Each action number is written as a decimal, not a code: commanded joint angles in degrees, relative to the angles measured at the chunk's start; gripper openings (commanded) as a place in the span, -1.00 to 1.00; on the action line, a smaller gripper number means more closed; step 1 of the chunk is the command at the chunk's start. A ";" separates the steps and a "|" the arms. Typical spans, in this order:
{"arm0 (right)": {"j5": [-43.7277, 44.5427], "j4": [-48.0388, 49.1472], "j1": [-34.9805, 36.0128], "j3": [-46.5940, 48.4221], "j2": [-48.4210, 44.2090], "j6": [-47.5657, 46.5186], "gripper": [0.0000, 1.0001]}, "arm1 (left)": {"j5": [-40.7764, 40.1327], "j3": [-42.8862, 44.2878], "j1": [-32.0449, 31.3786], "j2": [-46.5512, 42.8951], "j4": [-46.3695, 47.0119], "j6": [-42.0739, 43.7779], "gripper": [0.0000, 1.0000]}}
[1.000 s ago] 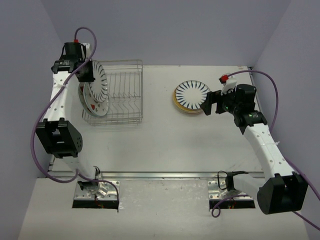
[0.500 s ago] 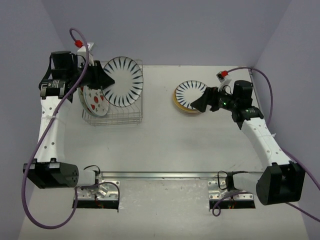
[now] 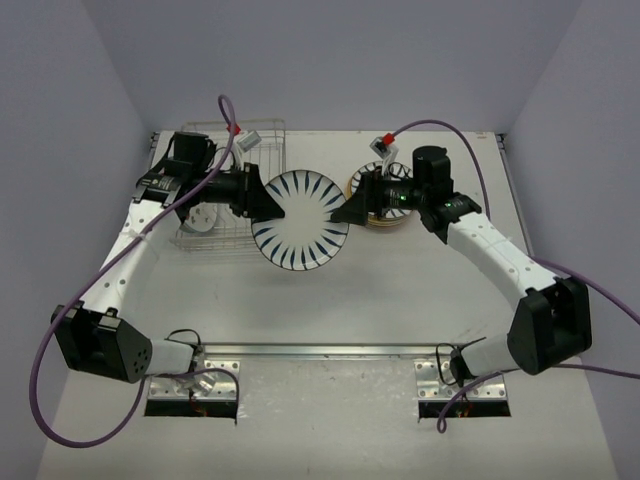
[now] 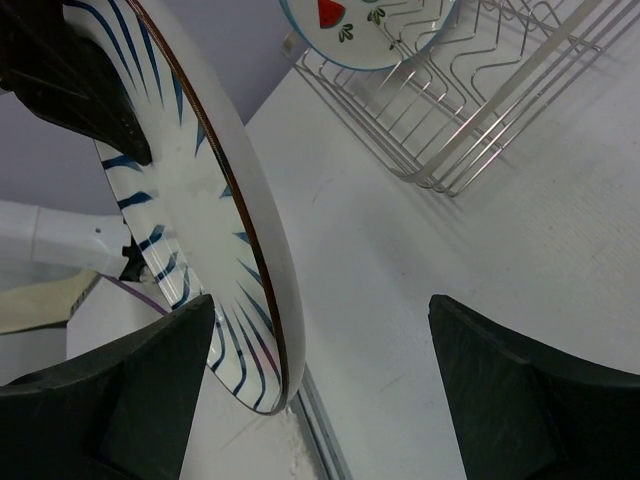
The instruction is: Unload the plates from the dish rack
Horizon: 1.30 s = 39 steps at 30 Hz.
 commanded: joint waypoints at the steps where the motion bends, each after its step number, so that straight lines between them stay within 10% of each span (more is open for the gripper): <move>1: -0.01 1.89 1.26 4.07 1.66 -2.50 0.61 | 7.24 0.81 0.09 -0.88 7.17 -0.68 -1.00; 8: -1.28 4.31 1.81 3.05 3.13 -2.23 -0.98 | 6.24 1.15 -0.01 0.61 7.27 -0.58 -0.74; 18: -3.22 6.12 -6.49 0.69 4.33 5.78 -1.00 | -13.04 4.13 1.90 1.14 7.40 -4.32 0.95; 29: 0.02 7.57 -25.47 1.49 11.93 13.71 -1.00 | -22.04 4.49 12.37 1.02 8.03 -8.84 1.00; 39: 8.49 -0.88 -28.79 9.44 20.66 10.39 -1.00 | -25.58 4.28 12.86 -0.06 7.69 -9.19 1.00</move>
